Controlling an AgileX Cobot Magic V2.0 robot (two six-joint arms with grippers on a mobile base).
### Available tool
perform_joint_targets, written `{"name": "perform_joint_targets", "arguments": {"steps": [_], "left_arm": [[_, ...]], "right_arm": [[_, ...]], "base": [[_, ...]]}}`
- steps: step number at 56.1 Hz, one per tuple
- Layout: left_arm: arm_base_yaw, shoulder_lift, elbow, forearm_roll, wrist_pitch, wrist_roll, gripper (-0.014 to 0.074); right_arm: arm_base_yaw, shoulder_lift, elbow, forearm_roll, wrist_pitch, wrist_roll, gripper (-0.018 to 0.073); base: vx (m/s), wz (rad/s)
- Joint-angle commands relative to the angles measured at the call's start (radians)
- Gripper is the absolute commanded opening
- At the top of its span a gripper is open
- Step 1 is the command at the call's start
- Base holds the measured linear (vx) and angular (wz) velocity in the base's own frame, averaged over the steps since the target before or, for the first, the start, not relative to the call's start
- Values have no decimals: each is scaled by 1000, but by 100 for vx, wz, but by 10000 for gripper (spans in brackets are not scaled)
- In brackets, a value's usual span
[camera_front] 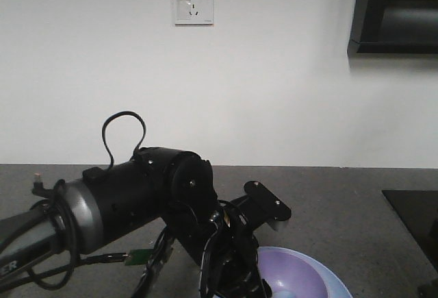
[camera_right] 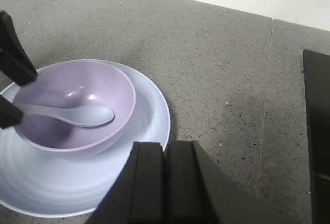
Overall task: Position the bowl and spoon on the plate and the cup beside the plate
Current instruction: 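Lower the spoon into the lavender bowl and release with the left gripper, then move the left gripper to the brown paper cup and grasp its rim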
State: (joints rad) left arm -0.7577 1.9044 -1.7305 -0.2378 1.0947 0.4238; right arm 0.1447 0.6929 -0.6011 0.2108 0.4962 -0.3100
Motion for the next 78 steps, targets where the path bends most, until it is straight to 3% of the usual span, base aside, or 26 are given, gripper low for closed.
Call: {"name": "perform_joint_targets", "arguments": {"steps": [1, 8, 14, 19, 31, 43, 51, 62, 78], "left_arm": [[-5, -111, -38, 82, -27, -48, 524], [-5, -179, -38, 247, 1, -175, 524], [-3, -233, -37, 414, 97, -268, 524], [21, -278, -31, 504, 159, -330, 524], [145, -429, 27, 508, 159, -365, 524], [375, -566, 193, 517, 159, -354, 524], [477, -587, 289, 516, 159, -346, 524], [553, -566, 393, 515, 131, -347, 524], [583, -513, 500, 506, 53, -348, 512]], "right_arm": [[-2, -4, -30, -9, -69, -7, -8], [-2, -4, -30, -22, -69, -7, -8], [-2, -4, -30, -27, -64, -7, -8], [-2, -4, -30, -27, -61, -7, -8], [-2, -4, -30, -26, -62, -7, -8], [-2, -4, -30, -26, -58, -7, -8], [-2, -4, -30, -26, -64, -7, -8], [-2, -4, -30, -26, -62, -7, -8], [-2, -4, -30, -26, -61, -7, -8]], "base": [[0, 0], [0, 0], [0, 0], [0, 0], [0, 0], [0, 0], [0, 0], [0, 0], [0, 0]]}}
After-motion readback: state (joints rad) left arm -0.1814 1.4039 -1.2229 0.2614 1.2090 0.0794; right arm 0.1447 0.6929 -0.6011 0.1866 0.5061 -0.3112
